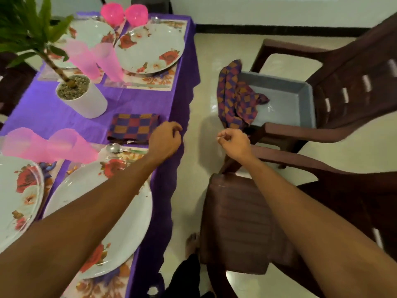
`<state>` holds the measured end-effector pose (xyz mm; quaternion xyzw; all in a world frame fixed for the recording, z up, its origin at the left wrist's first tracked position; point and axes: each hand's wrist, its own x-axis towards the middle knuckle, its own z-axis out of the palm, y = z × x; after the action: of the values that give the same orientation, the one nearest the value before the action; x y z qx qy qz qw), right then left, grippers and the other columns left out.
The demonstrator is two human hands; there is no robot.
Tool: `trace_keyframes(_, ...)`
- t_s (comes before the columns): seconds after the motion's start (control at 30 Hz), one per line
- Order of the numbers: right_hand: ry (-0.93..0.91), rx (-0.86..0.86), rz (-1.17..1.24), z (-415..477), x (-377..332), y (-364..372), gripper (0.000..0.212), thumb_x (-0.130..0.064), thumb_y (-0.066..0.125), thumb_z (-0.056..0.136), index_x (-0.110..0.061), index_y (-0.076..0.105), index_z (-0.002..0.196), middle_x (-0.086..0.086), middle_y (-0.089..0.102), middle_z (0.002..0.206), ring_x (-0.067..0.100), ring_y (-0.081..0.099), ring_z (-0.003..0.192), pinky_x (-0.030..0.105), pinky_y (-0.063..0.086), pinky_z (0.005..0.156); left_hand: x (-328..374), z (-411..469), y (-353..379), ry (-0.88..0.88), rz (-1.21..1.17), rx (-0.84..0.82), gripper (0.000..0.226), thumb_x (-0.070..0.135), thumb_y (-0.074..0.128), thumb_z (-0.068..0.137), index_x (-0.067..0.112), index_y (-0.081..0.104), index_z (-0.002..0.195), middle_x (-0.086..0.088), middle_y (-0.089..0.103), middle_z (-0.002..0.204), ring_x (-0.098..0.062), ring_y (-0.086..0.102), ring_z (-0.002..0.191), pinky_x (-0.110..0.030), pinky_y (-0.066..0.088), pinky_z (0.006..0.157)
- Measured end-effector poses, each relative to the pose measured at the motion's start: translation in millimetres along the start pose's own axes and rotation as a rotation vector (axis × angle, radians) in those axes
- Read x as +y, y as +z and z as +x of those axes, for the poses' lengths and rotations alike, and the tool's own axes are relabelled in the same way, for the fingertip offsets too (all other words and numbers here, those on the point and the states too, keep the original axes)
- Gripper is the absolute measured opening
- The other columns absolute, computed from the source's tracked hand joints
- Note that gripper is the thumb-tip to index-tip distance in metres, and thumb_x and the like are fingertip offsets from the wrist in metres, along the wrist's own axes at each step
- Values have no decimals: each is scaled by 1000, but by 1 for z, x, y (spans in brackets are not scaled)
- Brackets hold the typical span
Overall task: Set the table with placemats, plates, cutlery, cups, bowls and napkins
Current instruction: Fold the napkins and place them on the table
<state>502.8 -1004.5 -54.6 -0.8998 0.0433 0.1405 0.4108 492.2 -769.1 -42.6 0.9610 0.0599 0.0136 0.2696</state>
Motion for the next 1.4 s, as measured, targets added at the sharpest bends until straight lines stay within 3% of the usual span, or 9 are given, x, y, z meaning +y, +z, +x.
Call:
trace_keyframes(0.3,91,182,-226,58,95,-88,19,-24,63,92,-21,76,105,5,75,94,24,69,92,38,56,85,73,47,128,-31,-78,-417,16,18,57,90,24,71,96,-2,73,100,-24,67,93,-33,53,84)
trace_keyframes(0.47,148,214,-385,139,121,-96,24,-39,62,93,-27,74,110,5,67,113,29,63,106,44,51,93,86,125,192,-35,-130,-542,20,17,58,94,14,72,107,-2,71,104,-21,65,99,-29,48,87)
trace_keyframes(0.53,213,185,-406,163,132,-96,24,-43,62,94,-28,74,109,1,70,110,27,62,108,44,44,95,94,155,213,-43,-182,-560,17,14,57,95,13,73,103,0,69,97,-20,65,97,-31,50,87)
trace_keyframes(0.7,369,199,-376,198,168,-87,24,-40,62,92,-20,75,86,0,66,81,28,66,89,35,48,82,109,201,266,-64,-239,-600,15,12,58,94,14,69,105,-2,68,99,-17,64,92,-34,55,85)
trace_keyframes(0.83,423,259,-395,209,177,-73,28,-37,53,88,-19,72,81,-1,65,77,25,60,80,36,38,83,121,211,299,-34,-223,-663,10,13,62,94,7,69,97,3,64,82,-18,63,82,-35,55,79)
trace_keyframes(1.0,405,329,-416,210,183,-67,32,-40,46,90,-22,71,82,-3,66,77,21,55,77,37,29,80,133,208,328,-30,-133,-563,6,25,69,91,22,72,87,3,72,91,-12,66,88,-33,57,81)
trace_keyframes(1.1,396,363,-399,212,186,-66,31,-42,47,90,-23,72,83,-4,65,76,20,55,76,37,32,81,140,210,333,-66,-142,-490,9,24,70,90,20,78,94,3,75,98,-12,67,90,-31,57,81)
trace_keyframes(1.23,363,387,-368,210,186,-67,29,-45,51,89,-26,73,89,-5,70,81,17,54,77,37,31,82,150,212,322,-97,-266,-373,17,12,67,91,19,78,102,3,74,108,-13,67,102,-33,56,92)
trace_keyframes(1.4,276,370,-216,202,185,-73,43,-69,51,88,-37,70,108,-11,69,84,15,61,89,38,34,87,168,219,269,-1,-494,-258,22,5,64,91,17,77,103,4,75,106,-7,67,102,-30,55,94)
